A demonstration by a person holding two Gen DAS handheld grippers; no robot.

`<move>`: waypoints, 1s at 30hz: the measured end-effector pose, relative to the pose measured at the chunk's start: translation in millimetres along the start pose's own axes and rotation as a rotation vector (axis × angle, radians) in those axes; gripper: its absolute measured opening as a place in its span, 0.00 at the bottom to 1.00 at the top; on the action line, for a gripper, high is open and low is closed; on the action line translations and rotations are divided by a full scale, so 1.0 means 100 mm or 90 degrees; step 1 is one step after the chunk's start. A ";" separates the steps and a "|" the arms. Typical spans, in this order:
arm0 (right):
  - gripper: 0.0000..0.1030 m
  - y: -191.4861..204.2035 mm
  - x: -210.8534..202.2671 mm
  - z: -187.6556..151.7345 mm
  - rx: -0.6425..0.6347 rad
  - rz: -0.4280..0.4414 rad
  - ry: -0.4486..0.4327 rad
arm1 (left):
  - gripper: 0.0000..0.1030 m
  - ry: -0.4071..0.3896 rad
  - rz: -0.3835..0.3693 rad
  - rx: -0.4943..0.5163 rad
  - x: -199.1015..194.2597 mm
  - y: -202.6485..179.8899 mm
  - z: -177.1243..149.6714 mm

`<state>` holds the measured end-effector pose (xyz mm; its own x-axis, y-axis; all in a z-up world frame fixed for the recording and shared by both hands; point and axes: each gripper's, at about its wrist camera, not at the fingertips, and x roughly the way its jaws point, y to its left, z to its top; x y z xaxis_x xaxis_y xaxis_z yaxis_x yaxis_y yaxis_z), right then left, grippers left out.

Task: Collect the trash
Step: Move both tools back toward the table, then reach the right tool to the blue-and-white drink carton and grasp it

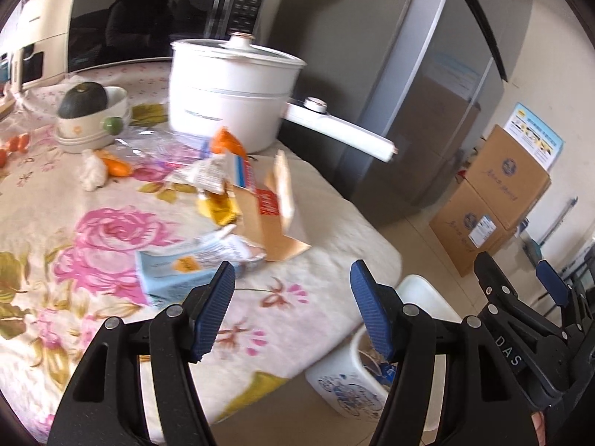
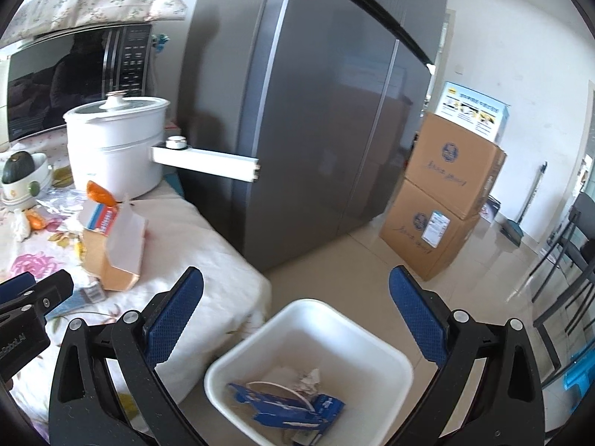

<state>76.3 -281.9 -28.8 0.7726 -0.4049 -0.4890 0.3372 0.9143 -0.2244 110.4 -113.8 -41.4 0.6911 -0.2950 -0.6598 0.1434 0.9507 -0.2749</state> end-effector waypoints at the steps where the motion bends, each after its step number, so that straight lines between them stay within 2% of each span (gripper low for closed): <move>1: 0.93 0.07 -0.01 0.01 -0.003 0.007 -0.001 | 0.62 -0.002 0.007 -0.004 -0.02 0.06 0.01; 11: 0.93 0.69 -0.12 0.12 -0.030 0.072 -0.012 | 0.62 -0.024 0.079 -0.055 -0.25 0.72 0.09; 19: 0.93 1.15 -0.18 0.13 -0.055 0.122 -0.008 | 0.62 -0.021 0.123 -0.093 -0.40 1.20 0.08; 30: 0.93 1.65 -0.14 0.10 -0.070 0.184 0.038 | 0.62 -0.028 0.163 -0.146 -0.64 1.73 0.05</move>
<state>126.1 -125.6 -50.6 0.7943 -0.1312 -0.5932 0.0453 0.9865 -0.1575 94.5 70.4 -43.5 0.7151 -0.0410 -0.6978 -0.1974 0.9458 -0.2580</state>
